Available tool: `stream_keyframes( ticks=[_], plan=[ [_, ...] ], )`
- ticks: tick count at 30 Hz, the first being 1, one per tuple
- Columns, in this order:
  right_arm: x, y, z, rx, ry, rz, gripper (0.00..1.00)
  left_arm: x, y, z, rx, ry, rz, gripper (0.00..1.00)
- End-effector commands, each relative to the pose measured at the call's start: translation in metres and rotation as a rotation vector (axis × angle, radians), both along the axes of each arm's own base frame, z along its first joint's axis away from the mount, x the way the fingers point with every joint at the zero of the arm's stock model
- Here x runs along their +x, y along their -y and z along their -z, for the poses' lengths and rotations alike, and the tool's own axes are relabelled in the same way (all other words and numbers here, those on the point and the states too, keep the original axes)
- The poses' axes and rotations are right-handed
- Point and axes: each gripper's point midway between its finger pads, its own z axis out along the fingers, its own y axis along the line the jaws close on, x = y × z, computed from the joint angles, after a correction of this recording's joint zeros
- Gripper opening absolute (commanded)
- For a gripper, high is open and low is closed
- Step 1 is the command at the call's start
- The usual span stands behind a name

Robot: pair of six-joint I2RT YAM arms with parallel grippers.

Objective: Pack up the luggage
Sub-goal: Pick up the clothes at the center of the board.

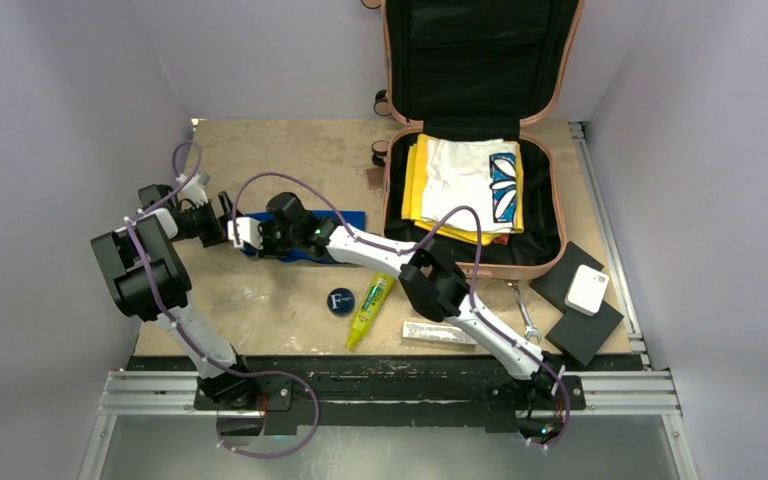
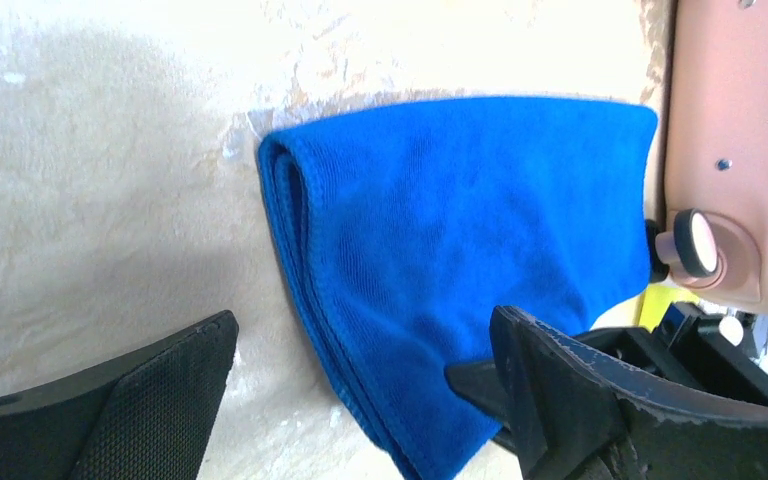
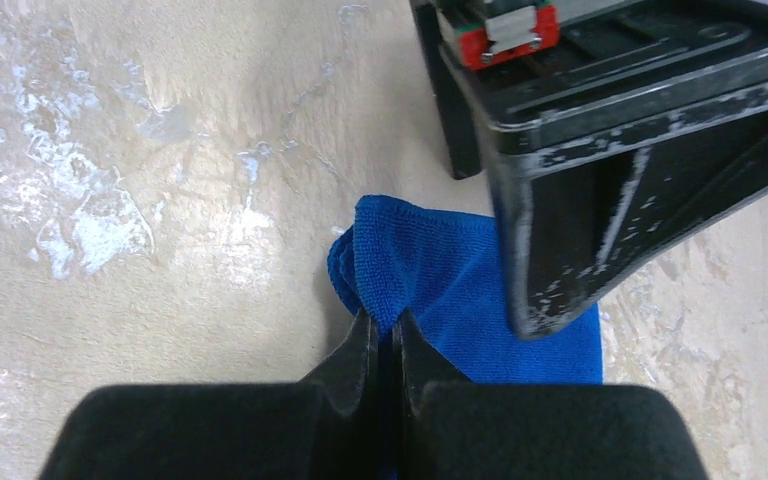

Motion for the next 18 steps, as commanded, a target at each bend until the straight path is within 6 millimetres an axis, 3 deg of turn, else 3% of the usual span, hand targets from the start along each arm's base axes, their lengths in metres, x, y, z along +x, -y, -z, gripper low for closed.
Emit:
stream_keyframes(
  ticks=[1,18],
  plan=[
    [-0.004,-0.009,-0.066,0.113,0.0,-0.024,0.0,0.004,-0.008,0.03,0.01,-0.076,-0.051,0.99],
    [0.01,-0.006,-0.087,0.185,-0.08,0.022,0.0,-0.029,-0.011,0.072,0.101,-0.237,-0.058,0.99]
  ],
)
